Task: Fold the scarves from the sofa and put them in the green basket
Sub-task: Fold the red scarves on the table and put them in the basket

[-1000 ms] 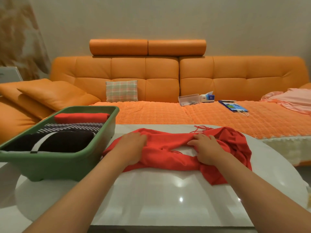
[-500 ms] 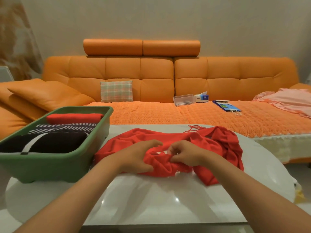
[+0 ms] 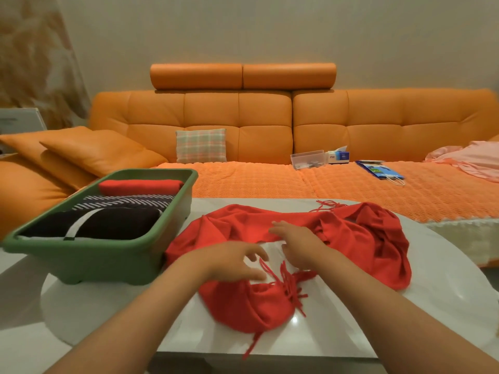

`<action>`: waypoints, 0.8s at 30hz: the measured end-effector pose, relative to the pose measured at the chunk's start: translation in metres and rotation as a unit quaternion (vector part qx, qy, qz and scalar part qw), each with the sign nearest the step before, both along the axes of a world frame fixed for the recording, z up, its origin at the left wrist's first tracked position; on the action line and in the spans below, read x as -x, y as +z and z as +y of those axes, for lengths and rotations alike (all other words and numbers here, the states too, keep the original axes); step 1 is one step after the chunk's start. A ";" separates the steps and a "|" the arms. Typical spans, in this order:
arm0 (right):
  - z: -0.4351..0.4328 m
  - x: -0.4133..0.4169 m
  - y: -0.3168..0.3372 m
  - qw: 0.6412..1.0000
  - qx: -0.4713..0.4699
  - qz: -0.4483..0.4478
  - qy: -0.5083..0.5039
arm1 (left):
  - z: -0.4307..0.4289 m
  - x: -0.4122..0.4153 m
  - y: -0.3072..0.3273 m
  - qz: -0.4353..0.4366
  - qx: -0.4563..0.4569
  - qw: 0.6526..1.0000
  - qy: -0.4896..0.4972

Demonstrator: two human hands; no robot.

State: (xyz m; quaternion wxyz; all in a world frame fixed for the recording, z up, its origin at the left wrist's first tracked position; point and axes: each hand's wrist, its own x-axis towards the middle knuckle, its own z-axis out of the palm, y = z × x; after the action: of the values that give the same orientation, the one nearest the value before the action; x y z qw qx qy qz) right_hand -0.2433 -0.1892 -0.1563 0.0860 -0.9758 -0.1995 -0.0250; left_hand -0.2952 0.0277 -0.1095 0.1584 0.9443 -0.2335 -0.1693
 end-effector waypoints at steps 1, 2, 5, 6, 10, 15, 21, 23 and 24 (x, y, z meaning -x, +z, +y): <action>0.005 0.001 -0.001 0.999 0.027 0.010 0.014 | -0.004 -0.001 -0.006 0.032 -0.040 0.999 -0.020; 0.010 0.002 -0.003 0.999 0.041 0.022 0.020 | -0.006 -0.003 -0.011 0.035 -0.076 0.996 -0.041; 0.017 -0.004 -0.009 0.996 0.088 0.003 0.023 | 0.003 -0.019 -0.020 0.025 -0.107 0.992 -0.068; 0.016 -0.008 -0.011 0.992 0.124 -0.028 0.020 | 0.007 -0.023 -0.019 0.020 -0.114 0.990 -0.074; -0.007 -0.018 -0.010 0.974 0.211 -0.075 -0.015 | 0.016 -0.036 -0.013 -0.070 -0.085 0.993 -0.051; -0.052 -0.015 0.013 0.927 0.280 -0.172 -0.179 | 0.020 -0.043 0.014 -0.199 -0.053 0.978 0.014; -0.067 0.001 0.029 0.901 0.305 -0.146 -0.272 | 0.002 -0.027 0.010 -0.150 -0.268 0.951 0.042; -0.056 0.004 0.024 0.953 0.222 -0.146 -0.147 | -0.006 -0.027 0.005 -0.201 -0.190 0.960 0.050; -0.049 0.006 0.021 0.980 0.149 -0.113 -0.074 | -0.011 -0.025 0.002 -0.210 -0.152 0.964 0.056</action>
State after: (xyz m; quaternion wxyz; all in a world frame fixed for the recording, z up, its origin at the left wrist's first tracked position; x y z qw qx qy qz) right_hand -0.2488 -0.2381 -0.1356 -0.0852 -0.9807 -0.1363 -0.1114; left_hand -0.2701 0.0171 -0.1079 -0.0305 0.9831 -0.1802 0.0085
